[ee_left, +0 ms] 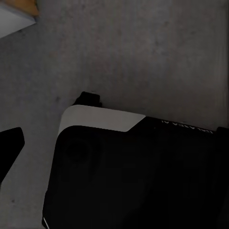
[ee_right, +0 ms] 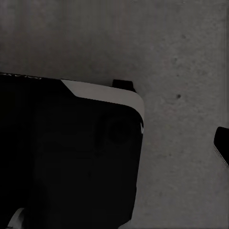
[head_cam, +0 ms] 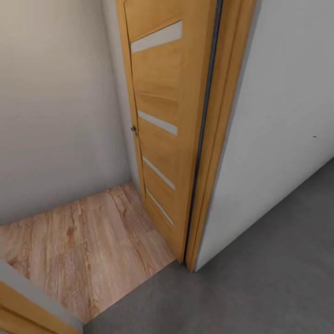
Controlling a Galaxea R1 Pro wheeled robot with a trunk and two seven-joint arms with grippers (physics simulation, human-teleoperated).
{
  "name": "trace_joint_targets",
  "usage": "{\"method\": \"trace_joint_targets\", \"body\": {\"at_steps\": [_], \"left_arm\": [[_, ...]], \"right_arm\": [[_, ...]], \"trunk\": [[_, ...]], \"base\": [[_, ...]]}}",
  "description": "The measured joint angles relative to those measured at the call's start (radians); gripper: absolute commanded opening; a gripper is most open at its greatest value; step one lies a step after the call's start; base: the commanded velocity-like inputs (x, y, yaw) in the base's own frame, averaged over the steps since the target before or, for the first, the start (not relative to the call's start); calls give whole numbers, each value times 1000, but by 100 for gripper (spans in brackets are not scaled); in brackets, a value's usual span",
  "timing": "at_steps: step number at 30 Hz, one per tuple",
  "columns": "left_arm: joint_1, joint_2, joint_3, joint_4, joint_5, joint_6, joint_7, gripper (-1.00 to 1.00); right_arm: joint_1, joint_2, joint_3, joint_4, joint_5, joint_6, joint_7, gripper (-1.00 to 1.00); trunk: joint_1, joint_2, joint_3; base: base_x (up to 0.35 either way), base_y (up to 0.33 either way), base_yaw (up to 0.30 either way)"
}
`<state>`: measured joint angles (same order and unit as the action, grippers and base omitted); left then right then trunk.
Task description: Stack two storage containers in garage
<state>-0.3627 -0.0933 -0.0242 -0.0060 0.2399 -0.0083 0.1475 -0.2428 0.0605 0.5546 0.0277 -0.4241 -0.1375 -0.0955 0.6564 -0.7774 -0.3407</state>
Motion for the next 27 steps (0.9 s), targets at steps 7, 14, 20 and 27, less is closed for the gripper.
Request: {"method": "trace_joint_targets", "body": {"at_steps": [7,14,20,27], "left_arm": [[0,0,0,0,0,0,0,100],[0,0,0,0,0,0,0,100],[0,0,0,0,-1,0,0,100],[0,0,0,0,-1,0,0,100]], "right_arm": [[0,0,0,0,0,0,0,100],[0,2,0,0,0,5,0,100],[0,4,0,0,0,7,0,100],[0,4,0,0,-1,7,0,100]], "trunk": [[0,0,0],[0,0,0],[0,0,0],[0,0,0]], "base": [[321,0,0],[321,0,0],[321,0,0],[321,0,161]]}}
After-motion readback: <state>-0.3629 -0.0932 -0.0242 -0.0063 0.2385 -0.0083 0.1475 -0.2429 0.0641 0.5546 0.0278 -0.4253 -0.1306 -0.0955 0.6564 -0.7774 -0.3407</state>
